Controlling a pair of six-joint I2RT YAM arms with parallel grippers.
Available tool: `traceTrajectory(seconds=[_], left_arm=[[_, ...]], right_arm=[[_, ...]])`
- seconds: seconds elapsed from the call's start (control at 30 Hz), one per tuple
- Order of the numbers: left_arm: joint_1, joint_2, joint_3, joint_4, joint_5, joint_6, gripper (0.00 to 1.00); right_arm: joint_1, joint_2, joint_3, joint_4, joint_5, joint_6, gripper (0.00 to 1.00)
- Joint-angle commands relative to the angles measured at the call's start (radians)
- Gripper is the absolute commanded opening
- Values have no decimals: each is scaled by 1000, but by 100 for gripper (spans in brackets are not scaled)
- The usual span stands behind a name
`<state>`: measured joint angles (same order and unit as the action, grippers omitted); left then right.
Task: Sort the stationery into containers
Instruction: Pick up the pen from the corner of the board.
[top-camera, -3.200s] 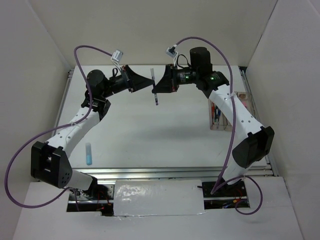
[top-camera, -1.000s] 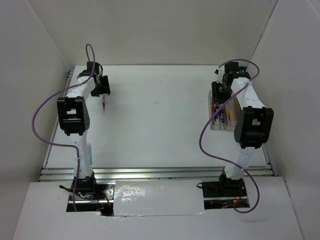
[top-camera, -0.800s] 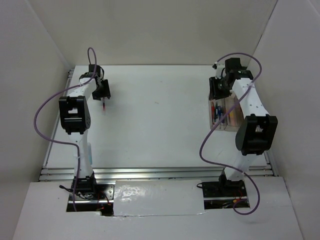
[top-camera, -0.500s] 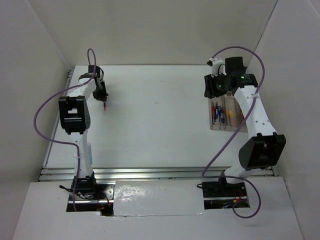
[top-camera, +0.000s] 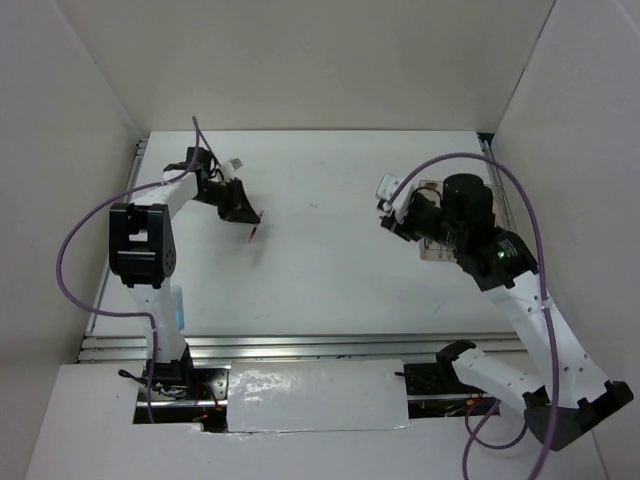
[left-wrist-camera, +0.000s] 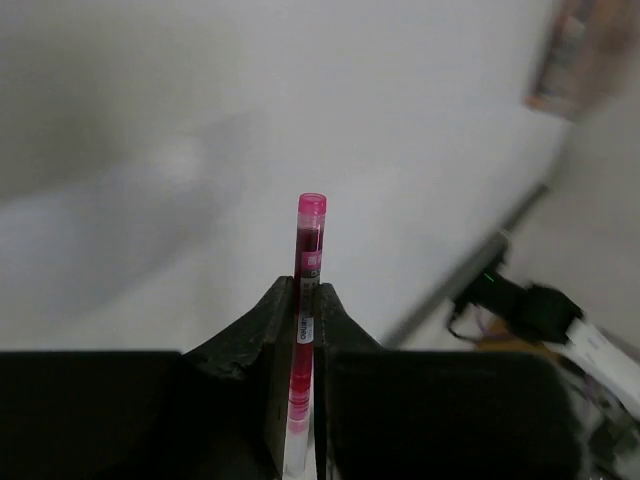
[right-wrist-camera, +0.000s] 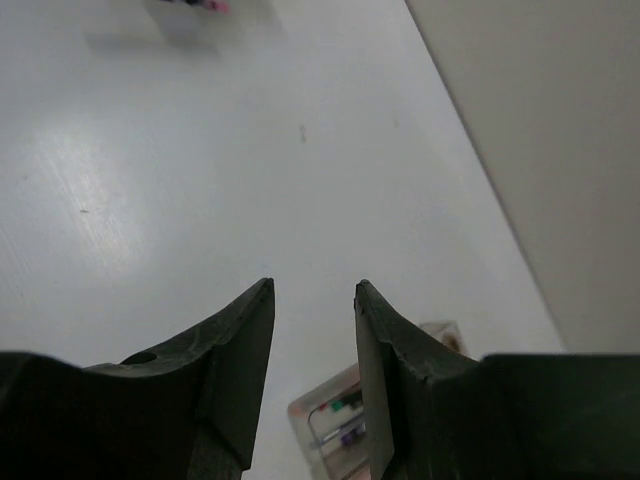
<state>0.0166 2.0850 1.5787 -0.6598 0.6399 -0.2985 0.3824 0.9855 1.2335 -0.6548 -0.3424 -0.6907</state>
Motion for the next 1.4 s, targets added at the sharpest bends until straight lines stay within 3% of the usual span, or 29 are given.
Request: traceTrajectory(seconds=[0.0, 0.1, 0.23, 0.37, 0.6, 0.9, 1.37], left_arm=[[-90, -161, -39, 12, 501, -48, 0], [-179, -239, -100, 28, 622, -80, 0], [-265, -298, -231, 199, 711, -200, 0], [-343, -339, -301, 305, 754, -309, 0], [-434, -382, -430, 541, 796, -502, 0], [-457, -362, -422, 551, 805, -527, 0], [-458, -393, -457, 601, 805, -570, 0]], right_arm=[[149, -51, -45, 109, 31, -194, 45], [311, -65, -87, 153, 103, -294, 46], [540, -82, -242, 286, 197, -447, 54], [656, -35, -338, 388, 206, -558, 57], [711, 57, -365, 438, 151, -602, 54], [739, 114, -359, 402, 125, -647, 50], [707, 173, -367, 466, 177, -667, 21]])
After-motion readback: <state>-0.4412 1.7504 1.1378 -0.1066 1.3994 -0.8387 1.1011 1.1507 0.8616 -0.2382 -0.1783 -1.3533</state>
